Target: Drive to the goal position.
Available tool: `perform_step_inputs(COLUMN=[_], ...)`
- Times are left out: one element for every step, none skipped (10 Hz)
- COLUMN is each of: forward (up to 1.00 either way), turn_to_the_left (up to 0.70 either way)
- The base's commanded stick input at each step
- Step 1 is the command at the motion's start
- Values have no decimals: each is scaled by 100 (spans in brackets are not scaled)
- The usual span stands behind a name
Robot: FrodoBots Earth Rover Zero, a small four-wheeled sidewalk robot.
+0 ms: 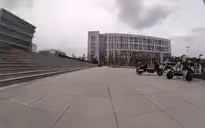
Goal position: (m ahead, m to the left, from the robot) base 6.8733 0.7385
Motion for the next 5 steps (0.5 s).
perform_step_inputs(forward=[45,45,45,45,45], turn_to_the_left=[0,0,0,0,0])
